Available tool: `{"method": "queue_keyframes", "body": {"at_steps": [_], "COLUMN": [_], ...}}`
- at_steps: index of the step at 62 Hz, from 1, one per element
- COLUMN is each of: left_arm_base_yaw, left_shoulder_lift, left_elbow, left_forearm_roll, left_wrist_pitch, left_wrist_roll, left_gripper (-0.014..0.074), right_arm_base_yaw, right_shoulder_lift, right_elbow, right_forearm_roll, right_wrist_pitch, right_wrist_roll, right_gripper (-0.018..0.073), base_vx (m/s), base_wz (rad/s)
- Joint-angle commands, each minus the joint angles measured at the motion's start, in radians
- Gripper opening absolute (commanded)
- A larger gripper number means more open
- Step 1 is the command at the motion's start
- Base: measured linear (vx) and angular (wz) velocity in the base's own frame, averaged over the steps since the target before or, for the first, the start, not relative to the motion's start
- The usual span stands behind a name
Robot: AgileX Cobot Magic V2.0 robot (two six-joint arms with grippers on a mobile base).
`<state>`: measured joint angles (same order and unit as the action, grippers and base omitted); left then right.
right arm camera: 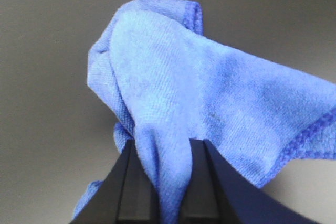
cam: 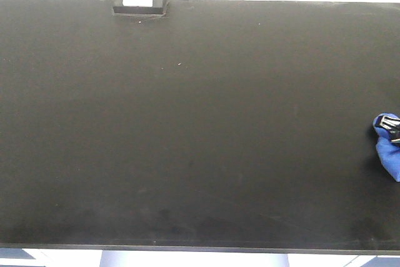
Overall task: Wipe right workspace with blue cloth
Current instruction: 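Press the cloth on the counter and wipe it away from the robot's side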
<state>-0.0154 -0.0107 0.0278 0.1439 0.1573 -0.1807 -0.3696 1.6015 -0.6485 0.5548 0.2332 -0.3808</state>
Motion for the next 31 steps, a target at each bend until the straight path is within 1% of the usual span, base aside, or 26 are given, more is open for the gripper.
{"method": "queue_keyframes", "body": {"at_steps": [1, 4, 12, 14, 17, 25, 31], "left_arm_base_yaw": [0.004, 0.004, 0.004, 0.004, 0.004, 0.004, 0.004], "left_shoulder_lift": [-0.016, -0.016, -0.016, -0.016, -0.016, -0.016, -0.016], "left_elbow": [0.031, 0.031, 0.031, 0.031, 0.031, 0.031, 0.031], "left_forearm_roll": [0.001, 0.001, 0.001, 0.001, 0.001, 0.001, 0.001], "left_wrist_pitch": [-0.078, -0.078, -0.078, -0.078, -0.078, -0.078, -0.078], "left_wrist_roll": [-0.008, -0.008, -0.008, -0.008, -0.008, -0.008, -0.008], "left_gripper": [-0.0006, -0.0006, -0.0006, -0.0006, -0.0006, -0.0006, -0.0006], "right_arm_base_yaw": [0.056, 0.118, 0.319, 0.353, 0.435, 0.560, 0.622], "right_shoulder_lift": [-0.036, -0.036, -0.036, -0.036, -0.036, -0.036, -0.036], "right_elbow": [-0.025, -0.025, -0.025, -0.025, -0.025, -0.026, -0.028], "right_forearm_roll": [0.029, 0.030, 0.057, 0.058, 0.058, 0.060, 0.076], "right_wrist_pitch": [0.000, 0.003, -0.003, -0.011, -0.028, -0.061, -0.055], "right_wrist_roll": [-0.012, -0.012, -0.009, -0.009, -0.009, -0.008, -0.007], "right_gripper": [0.0002, 0.0004, 0.0006, 0.0006, 0.0008, 0.0012, 0.0019], "base_vx": [0.00, 0.00, 0.00, 0.00, 0.00, 0.00, 0.00], "base_wz": [0.00, 0.00, 0.00, 0.00, 0.00, 0.00, 0.00]}}
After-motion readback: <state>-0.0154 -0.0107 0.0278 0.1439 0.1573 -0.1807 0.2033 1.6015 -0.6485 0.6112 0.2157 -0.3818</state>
